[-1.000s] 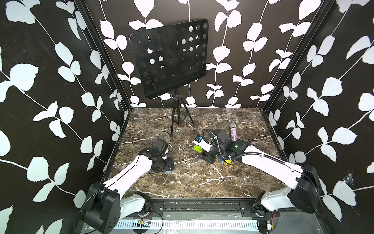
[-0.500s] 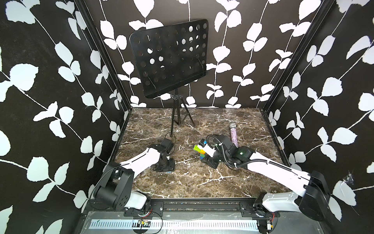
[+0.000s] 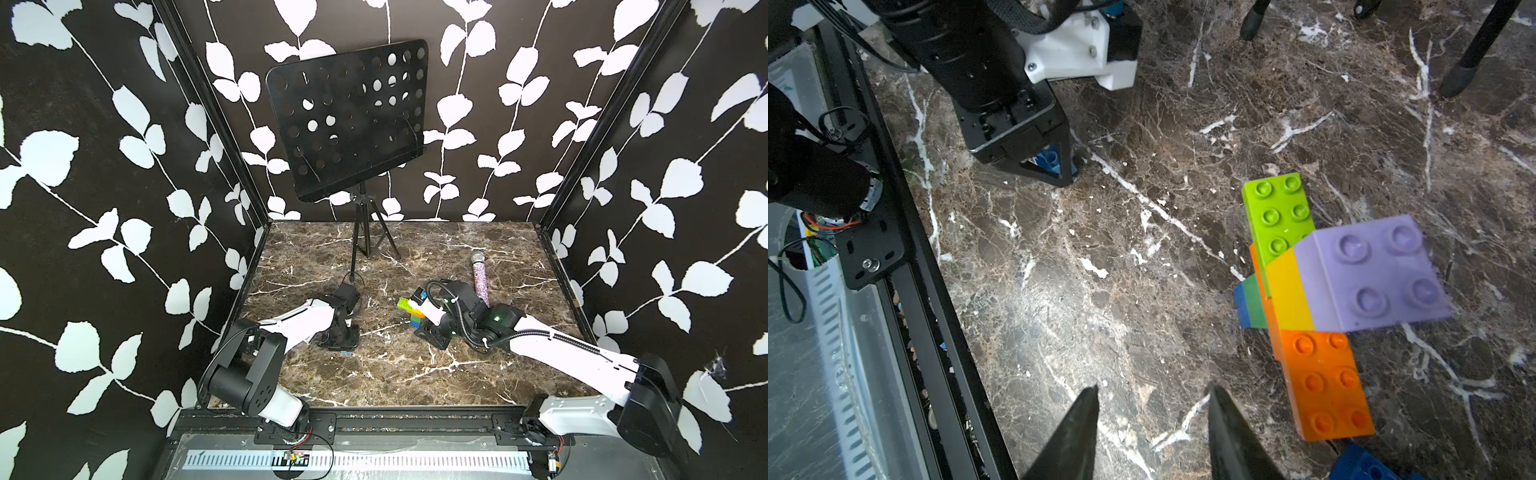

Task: Assemble a fork with lego
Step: Pick up the lego brick from the center of the board.

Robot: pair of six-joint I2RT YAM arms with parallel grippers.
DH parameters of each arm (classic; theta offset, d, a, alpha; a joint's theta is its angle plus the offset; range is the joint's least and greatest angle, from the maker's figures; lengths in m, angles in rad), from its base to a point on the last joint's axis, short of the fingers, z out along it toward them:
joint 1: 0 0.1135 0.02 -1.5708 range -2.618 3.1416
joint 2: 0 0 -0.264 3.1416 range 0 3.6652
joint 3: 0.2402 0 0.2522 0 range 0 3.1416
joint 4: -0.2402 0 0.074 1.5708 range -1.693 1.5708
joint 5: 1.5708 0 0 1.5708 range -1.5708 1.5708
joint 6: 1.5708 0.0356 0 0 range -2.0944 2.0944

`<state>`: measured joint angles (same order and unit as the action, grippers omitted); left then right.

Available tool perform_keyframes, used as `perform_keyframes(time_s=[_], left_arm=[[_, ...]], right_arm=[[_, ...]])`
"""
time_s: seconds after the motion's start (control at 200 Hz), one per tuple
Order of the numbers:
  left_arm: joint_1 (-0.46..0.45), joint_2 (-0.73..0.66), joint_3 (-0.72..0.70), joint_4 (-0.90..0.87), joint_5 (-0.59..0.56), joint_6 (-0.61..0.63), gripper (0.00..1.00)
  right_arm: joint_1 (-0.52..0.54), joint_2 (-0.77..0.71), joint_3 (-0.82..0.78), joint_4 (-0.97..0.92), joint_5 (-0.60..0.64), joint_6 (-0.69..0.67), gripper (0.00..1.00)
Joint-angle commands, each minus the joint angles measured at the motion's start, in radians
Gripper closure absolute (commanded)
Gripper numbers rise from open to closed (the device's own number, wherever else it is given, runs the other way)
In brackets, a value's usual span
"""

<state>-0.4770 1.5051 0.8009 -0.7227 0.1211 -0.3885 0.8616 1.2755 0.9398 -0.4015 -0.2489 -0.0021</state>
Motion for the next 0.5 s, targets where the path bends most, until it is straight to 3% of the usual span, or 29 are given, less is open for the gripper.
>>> perform_keyframes(time_s=[0.0, 0.21, 0.365, 0.495], left_arm=[[-0.004, -0.054, 0.015, 0.020, 0.117, 0.018, 0.76], [0.038, -0.205, -0.002, 0.286, 0.572, -0.096, 0.74], [0.038, -0.246, 0.019, 0.313, 0.782, -0.140, 0.74], [0.038, -0.298, -0.020, 0.458, 0.922, -0.264, 0.74]], right_arm=[[0.006, -0.032, -0.009, 0.018, 0.002, 0.021, 0.57], [0.007, -0.085, -0.098, 0.175, -0.127, 0.005, 0.54], [0.007, -0.140, -0.217, 0.361, -0.261, -0.167, 0.53], [0.005, -0.182, -0.294, 0.496, -0.276, -0.319, 0.50]])
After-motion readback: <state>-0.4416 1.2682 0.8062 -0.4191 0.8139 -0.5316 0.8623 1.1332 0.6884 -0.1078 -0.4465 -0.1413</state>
